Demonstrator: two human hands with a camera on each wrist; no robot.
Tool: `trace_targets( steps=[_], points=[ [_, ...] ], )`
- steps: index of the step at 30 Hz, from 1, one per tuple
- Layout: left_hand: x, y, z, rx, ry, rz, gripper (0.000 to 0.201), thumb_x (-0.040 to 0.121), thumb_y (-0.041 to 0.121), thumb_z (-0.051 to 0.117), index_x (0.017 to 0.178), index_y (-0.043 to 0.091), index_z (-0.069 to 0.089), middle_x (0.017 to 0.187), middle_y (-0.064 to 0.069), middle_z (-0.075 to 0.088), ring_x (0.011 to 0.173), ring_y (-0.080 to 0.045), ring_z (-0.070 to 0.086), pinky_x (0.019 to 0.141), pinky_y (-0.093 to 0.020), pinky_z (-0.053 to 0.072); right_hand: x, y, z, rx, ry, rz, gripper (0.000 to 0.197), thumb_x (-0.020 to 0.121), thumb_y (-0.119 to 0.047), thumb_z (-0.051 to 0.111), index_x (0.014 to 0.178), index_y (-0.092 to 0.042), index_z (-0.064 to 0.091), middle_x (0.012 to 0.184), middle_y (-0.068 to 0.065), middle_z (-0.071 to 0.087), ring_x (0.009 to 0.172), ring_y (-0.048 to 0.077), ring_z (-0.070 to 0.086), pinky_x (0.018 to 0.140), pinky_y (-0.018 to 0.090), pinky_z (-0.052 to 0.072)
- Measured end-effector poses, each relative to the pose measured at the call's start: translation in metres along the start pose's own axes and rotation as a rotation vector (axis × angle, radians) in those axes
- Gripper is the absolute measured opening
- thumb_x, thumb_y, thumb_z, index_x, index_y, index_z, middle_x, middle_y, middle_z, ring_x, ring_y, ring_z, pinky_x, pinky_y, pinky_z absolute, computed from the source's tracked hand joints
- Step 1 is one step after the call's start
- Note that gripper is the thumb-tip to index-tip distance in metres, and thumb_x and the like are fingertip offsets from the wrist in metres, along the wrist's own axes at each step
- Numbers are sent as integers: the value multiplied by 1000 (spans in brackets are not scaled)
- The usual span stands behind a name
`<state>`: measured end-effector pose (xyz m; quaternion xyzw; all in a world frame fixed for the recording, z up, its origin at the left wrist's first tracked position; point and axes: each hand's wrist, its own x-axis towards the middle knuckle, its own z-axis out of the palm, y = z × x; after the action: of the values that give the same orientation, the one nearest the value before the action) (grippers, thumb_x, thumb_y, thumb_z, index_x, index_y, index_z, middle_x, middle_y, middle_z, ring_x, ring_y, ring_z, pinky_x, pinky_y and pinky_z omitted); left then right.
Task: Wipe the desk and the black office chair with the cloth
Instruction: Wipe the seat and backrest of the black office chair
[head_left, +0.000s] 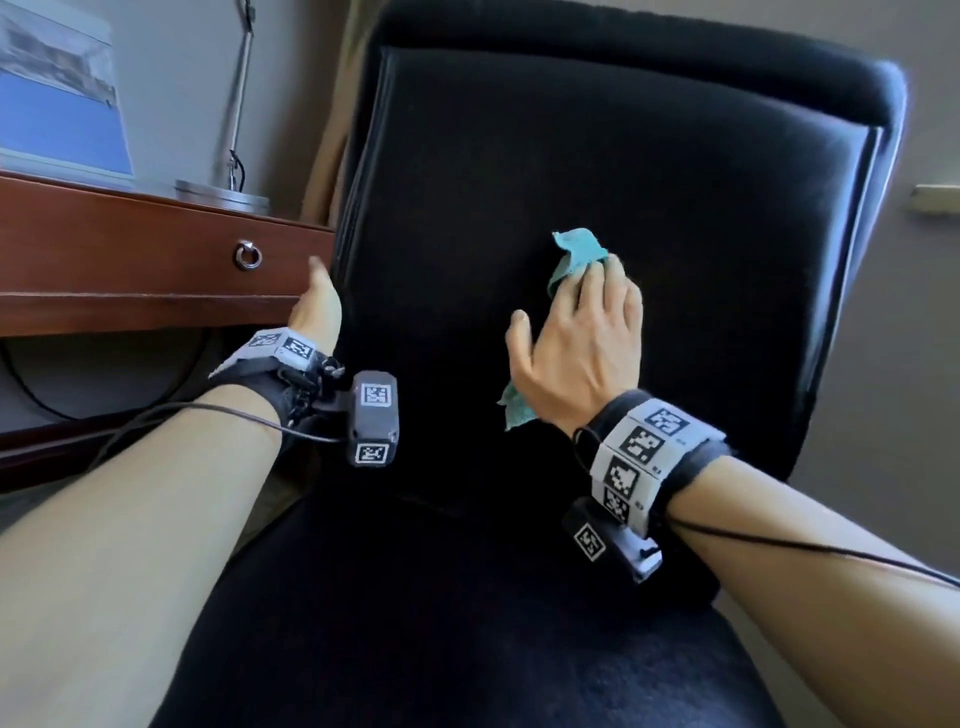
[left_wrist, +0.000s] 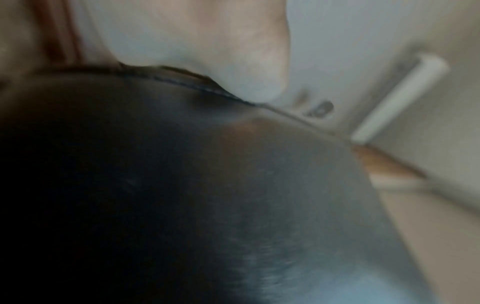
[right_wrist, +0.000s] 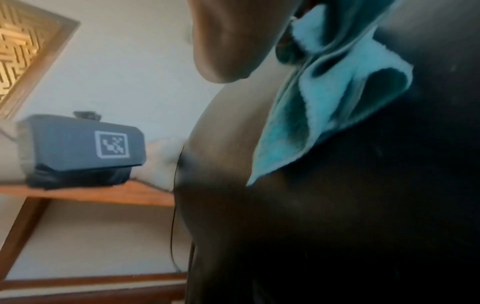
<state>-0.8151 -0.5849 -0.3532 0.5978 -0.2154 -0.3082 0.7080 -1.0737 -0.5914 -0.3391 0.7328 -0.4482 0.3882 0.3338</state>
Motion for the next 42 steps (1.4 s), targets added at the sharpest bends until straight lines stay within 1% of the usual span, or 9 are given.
trace_targets(
  steps=[5,11,15,19,25,28,31,39,42],
  points=[
    [123,-46,6,11,-53,-11,146,15,107,33,138,29,50,144,-2,49,132,-29,44,113,-47,27,-2,13,23,-24,-49,-22,64,98,-45,28,151,-10,22,160,17,1,148,26,-8,120,45,-3],
    [96,-46,7,-135,-145,46,133,25,104,45,133,28,55,131,4,59,123,-24,53,110,-43,33,59,4,26,29,49,57,58,101,-41,19,153,-17,15,162,6,-4,148,18,-8,119,40,-6],
    [5,-16,4,-187,-65,180,107,60,89,39,140,20,47,142,2,50,131,-22,44,115,-37,26,96,-20,25,103,87,60,57,100,-39,18,153,-20,16,162,2,-1,148,15,-6,120,38,-4],
    [3,-18,8,-101,17,245,71,94,64,33,141,12,45,147,-4,43,136,-22,37,110,-28,22,65,-72,47,141,124,-338,54,99,-37,29,150,-17,31,159,2,20,148,16,12,120,37,8],
    [3,-22,8,-72,4,193,83,87,73,34,137,9,50,141,-8,49,130,-26,45,114,-33,27,35,-48,54,-3,26,-744,51,97,-31,37,146,-15,37,154,5,31,142,20,28,113,38,23],
    [7,-20,12,-74,-23,209,81,88,73,31,141,14,46,145,-4,45,134,-24,40,115,-34,24,120,-13,24,-79,163,-311,51,96,-30,34,143,-10,38,147,13,31,137,29,33,107,46,30],
    [14,-23,15,-102,-70,218,85,82,76,31,142,17,45,145,0,45,135,-21,40,115,-35,26,158,3,6,77,190,-12,54,98,-32,25,147,-12,33,158,6,22,147,25,15,118,47,12],
    [44,-39,-3,-152,-370,167,97,68,87,45,139,21,50,139,-4,54,126,-24,52,111,-42,34,17,-54,55,77,-51,-688,54,99,-30,38,149,-11,30,158,6,24,147,20,17,120,38,10],
    [4,-50,-15,-177,-430,150,68,89,67,41,123,13,63,115,-10,69,107,-22,66,99,-32,47,11,-42,51,-42,-155,-915,54,100,-31,33,151,-13,26,159,4,20,147,19,13,120,40,9]
  ],
)
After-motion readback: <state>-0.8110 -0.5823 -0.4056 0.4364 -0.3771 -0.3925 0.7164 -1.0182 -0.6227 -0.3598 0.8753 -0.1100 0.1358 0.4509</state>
